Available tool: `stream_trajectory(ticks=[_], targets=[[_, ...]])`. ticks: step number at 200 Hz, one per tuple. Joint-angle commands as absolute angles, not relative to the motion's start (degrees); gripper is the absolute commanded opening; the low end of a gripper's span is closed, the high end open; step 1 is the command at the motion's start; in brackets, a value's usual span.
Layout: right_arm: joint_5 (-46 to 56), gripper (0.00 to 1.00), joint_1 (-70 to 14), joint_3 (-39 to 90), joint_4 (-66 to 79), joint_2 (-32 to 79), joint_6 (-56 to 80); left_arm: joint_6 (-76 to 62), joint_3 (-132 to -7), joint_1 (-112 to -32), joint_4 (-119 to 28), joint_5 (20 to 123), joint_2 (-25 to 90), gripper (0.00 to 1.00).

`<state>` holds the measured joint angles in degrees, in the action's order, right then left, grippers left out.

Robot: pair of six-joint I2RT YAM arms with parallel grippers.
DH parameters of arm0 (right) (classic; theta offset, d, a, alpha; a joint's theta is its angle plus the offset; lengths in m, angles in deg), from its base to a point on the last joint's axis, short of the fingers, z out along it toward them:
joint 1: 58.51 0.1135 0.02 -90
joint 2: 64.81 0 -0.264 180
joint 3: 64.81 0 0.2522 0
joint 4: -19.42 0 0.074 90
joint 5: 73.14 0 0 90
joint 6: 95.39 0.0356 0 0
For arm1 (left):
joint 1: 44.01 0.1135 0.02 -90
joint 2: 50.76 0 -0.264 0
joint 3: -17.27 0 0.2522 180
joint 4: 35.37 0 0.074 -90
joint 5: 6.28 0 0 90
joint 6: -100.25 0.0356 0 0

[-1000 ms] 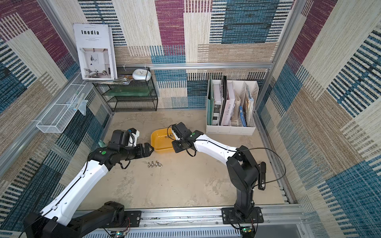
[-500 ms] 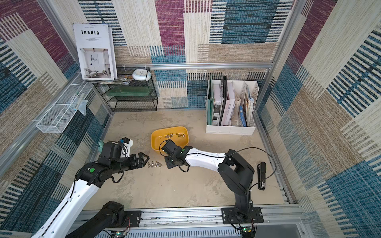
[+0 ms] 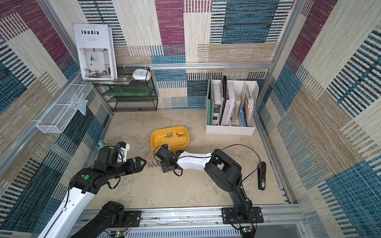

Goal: Take out the wing nut from the storage box
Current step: Place the wing nut at the center of the board.

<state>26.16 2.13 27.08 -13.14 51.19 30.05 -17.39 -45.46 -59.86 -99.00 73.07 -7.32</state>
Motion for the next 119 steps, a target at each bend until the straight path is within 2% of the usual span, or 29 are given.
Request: stream_trajectory(ticks=[1,90,96,108,119], targets=[[27.19,0.00,2.65,28.16,-12.85,51.98,30.85,-16.79,-45.75,-59.82,-99.57,72.91,-7.43,0.99],[26.64,0.00,3.15,30.24,-13.85,53.98,30.33,-16.64,-45.44,-59.78,-99.54,71.90,-7.91,0.99],[26.62,0.04,3.12,30.33,-13.93,54.07,30.44,-16.60,-45.53,-59.82,-99.58,71.86,-7.93,0.99],[26.62,0.06,3.28,30.34,-13.94,53.89,30.54,-16.56,-45.58,-59.83,-99.58,71.73,-7.92,0.99],[26.87,0.16,3.50,30.19,-13.76,53.44,30.50,-16.44,-45.69,-59.82,-99.49,71.59,-7.93,0.99]])
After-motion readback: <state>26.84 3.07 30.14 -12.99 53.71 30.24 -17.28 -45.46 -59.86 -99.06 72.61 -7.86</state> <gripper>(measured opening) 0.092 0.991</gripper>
